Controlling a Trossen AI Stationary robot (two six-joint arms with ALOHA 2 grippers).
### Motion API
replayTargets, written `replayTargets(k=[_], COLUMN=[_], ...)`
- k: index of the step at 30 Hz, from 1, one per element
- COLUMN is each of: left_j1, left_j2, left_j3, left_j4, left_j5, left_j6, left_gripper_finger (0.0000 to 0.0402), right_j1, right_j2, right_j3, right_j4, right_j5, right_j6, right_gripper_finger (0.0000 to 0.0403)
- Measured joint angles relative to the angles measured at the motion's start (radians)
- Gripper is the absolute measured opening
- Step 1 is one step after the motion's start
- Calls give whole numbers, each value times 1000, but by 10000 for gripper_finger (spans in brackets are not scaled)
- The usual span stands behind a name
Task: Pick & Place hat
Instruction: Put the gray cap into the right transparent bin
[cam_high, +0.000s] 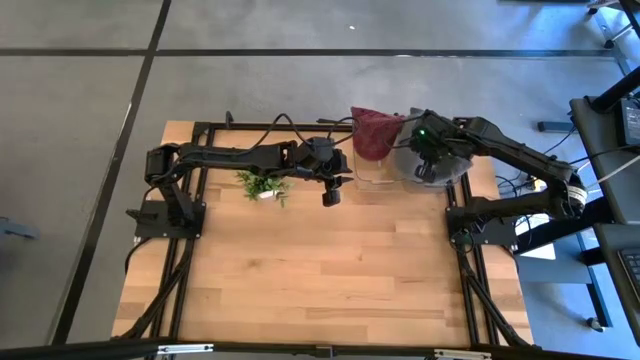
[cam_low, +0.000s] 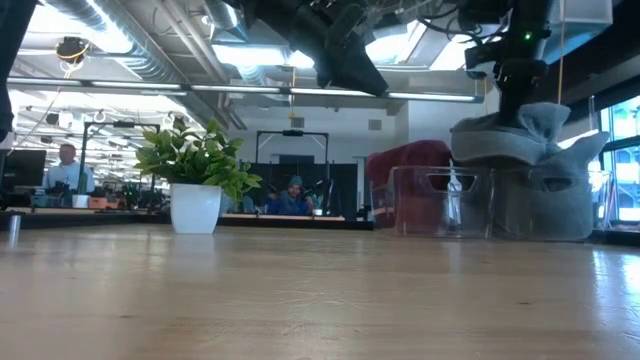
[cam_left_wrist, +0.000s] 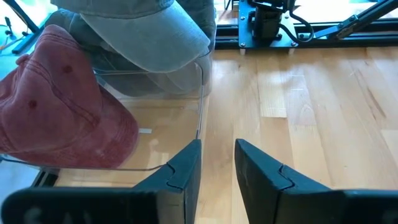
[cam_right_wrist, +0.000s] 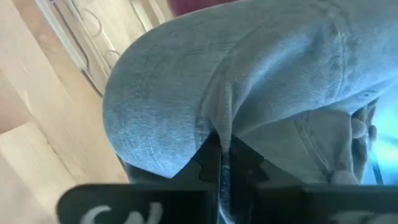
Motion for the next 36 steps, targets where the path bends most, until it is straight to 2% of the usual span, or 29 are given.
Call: replayTargets(k=[4,7,12,15,18,20,22,30,33,36], left_j1=[0,1,2,1,1,1,1,1,1,1], left_j2=[0,0,0,0,0,0,0,0,0,0], left_j3=[0,0,0,0,0,0,0,0,0,0], left_j4=[0,0,0,0,0,1,2,4,4,4], left_j5=[0,-3,-7,-7,-7,-7,-7,-7,-8,-10], left_j6=[0,0,0,-1,-3,-8,-9,-19,-19,-19], left_gripper_finger=[95,95,95,95,95,95,95,95,95,95], right_j1=[10,44,140,217,290,325,352,370,370,371], right_j2=[-4,-6,-7,-26,-36,-30,-29,-30,-30,-18], right_j3=[18,87,223,237,210,167,112,-146,-235,-265], right_j4=[-42,-119,-336,-344,-342,-353,-352,-347,-295,-246], right_j5=[82,152,158,139,115,135,192,577,620,621], right_j6=[34,89,287,384,451,471,485,544,596,553], right_gripper_finger=[11,7,6,6,6,6,6,6,6,6])
